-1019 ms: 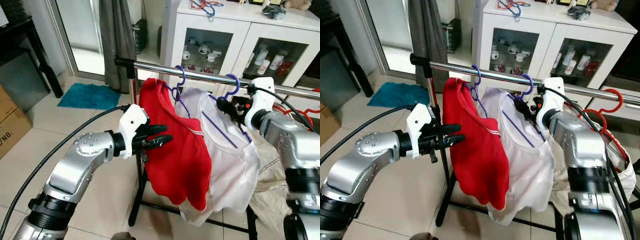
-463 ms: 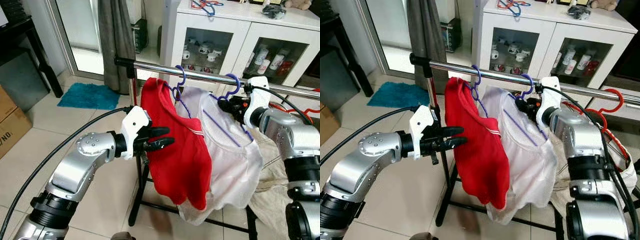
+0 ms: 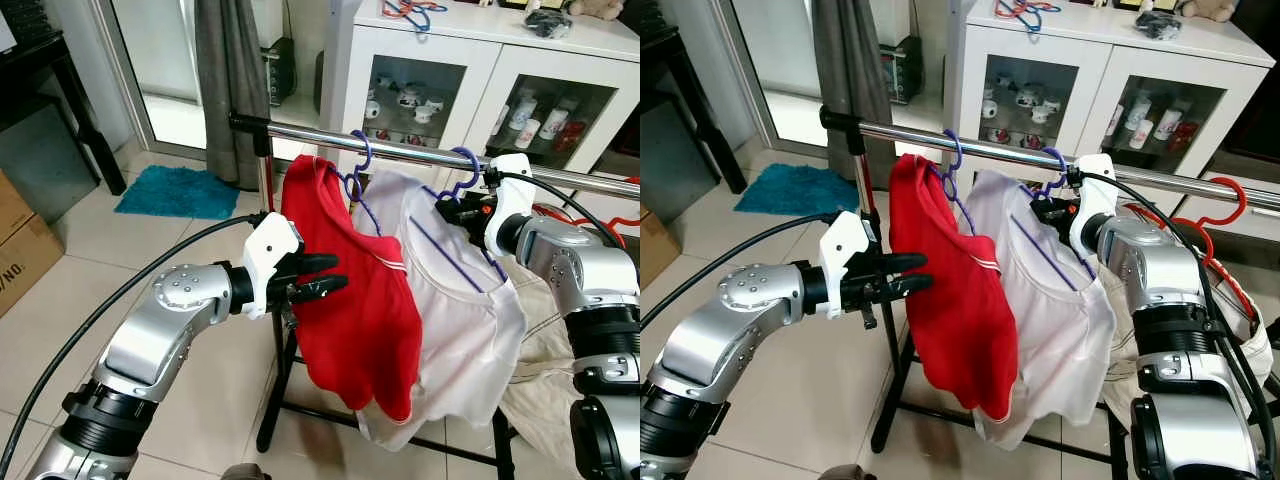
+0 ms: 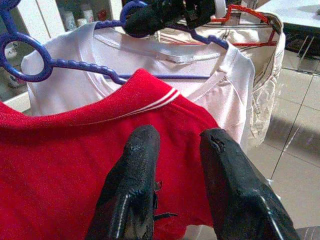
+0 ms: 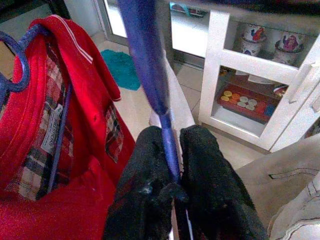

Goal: Hang hanger

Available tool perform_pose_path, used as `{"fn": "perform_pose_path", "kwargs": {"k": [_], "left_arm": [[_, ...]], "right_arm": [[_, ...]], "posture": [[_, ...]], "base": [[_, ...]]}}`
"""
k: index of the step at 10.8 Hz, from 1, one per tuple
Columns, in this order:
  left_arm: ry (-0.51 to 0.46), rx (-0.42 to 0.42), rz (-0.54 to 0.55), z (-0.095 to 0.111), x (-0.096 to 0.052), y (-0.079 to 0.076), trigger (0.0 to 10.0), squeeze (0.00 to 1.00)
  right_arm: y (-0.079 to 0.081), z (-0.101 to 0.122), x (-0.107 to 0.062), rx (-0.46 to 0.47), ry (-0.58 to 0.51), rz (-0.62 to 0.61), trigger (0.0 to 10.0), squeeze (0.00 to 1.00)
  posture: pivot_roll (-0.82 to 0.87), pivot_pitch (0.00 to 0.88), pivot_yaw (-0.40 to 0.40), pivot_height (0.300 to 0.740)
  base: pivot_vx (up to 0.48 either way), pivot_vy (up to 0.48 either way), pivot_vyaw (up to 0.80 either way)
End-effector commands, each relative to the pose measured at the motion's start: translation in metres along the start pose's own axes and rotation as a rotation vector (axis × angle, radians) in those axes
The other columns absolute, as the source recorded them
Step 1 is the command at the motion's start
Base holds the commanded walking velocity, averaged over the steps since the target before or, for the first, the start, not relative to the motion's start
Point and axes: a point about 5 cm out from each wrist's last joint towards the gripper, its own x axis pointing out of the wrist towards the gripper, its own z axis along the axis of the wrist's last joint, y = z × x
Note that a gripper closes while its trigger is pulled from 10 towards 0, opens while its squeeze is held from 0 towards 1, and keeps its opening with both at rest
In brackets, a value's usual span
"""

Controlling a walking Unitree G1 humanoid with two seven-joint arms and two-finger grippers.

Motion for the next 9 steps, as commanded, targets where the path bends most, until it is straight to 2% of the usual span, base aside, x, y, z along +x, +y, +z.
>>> {"fn": "perform_pose_path", "kwargs": {"k": [1, 5, 8, 9], "left_arm": [[-0.001, 0.034, -0.004, 0.005, 0.001, 0.002, 10.0, 0.00], [-0.020, 0.018, 0.064, 0.006, 0.005, 0.007, 10.0, 0.00], [-0.049, 0.010, 0.250, 0.006, 0.009, 0.019, 10.0, 0.00], [-0.050, 0.004, 0.283, 0.005, 0.008, 0.020, 10.0, 0.00]], "right_arm": [[-0.002, 0.007, -0.001, -0.019, -0.010, -0.007, 0.0, 0.00], [0.000, 0.011, -0.005, -0.029, -0.039, 0.011, 0.0, 0.00], [0.001, 0.022, -0.029, -0.077, -0.147, -0.017, 0.0, 0.00], [0.002, 0.024, -0.035, -0.111, -0.153, -0.021, 0.0, 0.00]], "posture": [[0.09, 0.000, -0.031, 0.740], [0.09, 0.000, -0.028, 0.740], [0.09, 0.000, -0.031, 0.740], [0.08, 0.000, -0.035, 0.740]], "base": [[0.000, 0.000, 0.00], [0.000, 0.000, 0.00], [0.000, 0.000, 0.00], [0.000, 0.000, 0.00]]}}
